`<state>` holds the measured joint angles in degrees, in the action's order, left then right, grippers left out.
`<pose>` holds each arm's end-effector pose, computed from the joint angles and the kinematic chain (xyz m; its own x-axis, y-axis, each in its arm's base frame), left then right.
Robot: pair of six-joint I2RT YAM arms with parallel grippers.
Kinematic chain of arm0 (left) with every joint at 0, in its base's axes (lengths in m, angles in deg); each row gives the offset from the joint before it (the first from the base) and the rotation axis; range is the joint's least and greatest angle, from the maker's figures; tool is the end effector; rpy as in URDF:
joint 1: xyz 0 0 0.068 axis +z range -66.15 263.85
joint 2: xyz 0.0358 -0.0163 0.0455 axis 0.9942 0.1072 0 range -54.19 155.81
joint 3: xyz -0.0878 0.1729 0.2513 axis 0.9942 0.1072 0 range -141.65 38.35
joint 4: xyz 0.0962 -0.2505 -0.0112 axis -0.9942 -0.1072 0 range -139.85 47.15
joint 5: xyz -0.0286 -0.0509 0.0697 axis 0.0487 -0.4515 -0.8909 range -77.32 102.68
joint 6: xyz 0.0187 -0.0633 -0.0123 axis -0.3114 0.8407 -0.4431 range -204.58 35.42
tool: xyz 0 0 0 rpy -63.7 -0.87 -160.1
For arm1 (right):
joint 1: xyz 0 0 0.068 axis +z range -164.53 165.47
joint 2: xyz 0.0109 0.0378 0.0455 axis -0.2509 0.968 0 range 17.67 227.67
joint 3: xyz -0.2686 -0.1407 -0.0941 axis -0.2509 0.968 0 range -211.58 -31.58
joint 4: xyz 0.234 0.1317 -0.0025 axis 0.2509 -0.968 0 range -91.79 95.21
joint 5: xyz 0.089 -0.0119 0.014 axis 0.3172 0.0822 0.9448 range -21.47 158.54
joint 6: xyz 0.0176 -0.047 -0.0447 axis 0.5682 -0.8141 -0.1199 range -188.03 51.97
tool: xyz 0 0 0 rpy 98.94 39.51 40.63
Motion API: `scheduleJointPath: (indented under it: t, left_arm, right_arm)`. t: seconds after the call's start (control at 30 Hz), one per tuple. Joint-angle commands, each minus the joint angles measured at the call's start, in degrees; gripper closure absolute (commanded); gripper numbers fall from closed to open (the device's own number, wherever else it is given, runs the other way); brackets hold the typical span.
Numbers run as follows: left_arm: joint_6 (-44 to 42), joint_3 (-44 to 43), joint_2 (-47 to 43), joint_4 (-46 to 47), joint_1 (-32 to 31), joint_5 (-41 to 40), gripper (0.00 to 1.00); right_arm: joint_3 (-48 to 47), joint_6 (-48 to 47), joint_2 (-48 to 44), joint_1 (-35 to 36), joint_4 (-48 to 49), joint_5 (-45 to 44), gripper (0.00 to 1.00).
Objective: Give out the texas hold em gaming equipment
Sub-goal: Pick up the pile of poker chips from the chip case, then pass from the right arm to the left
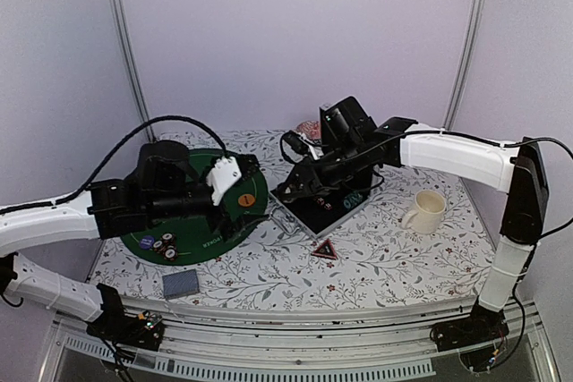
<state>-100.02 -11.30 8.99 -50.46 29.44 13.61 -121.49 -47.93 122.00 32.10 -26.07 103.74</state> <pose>0.1500 -0.2110 0.3433 0.0164 0.4342 -0.9007 0.8481 0.4711 0.2426 0.2787 0.3400 0.3246 -0.7608 -0.3964 -0.5139 -0.6484 0.4309 0.6276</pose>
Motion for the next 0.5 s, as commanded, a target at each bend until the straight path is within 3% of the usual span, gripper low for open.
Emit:
scheduleJointPath:
  t: [0.0, 0.17, 0.47]
  left_arm:
    - [-10.90, -1.17, 6.37, -0.59, -7.51, -13.49, 0.02]
    - [-12.03, -1.22, 9.85, 3.57, -8.02, -19.25, 0.03]
    - [-11.64, -0.98, 11.22, 8.98, -7.49, -20.46, 0.28]
  right_arm:
    - [-0.75, 4.81, 0.87, 2.53, 9.65, 8.47, 0.98]
    - [-0.04, 6.02, 1.80, 3.82, 11.15, 9.46, 0.98]
    - [1.21, 7.37, 1.32, 4.63, 13.68, 10.11, 0.98]
